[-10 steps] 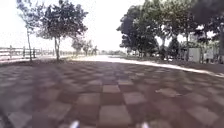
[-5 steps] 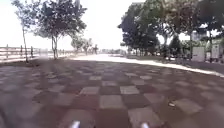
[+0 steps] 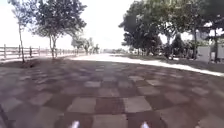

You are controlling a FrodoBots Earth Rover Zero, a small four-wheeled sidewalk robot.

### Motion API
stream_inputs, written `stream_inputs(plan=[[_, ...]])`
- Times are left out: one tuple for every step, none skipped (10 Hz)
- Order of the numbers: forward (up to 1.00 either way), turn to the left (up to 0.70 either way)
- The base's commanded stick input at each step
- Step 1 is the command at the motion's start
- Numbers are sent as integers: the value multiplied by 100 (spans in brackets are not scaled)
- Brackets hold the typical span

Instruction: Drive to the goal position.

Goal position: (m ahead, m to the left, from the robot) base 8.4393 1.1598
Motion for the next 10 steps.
stream_inputs(plan=[[100, 0], [100, 0], [100, 0], [100, 0], [100, 0], [100, 0], [100, 0], [100, 0], [100, 0], [100, 0]])
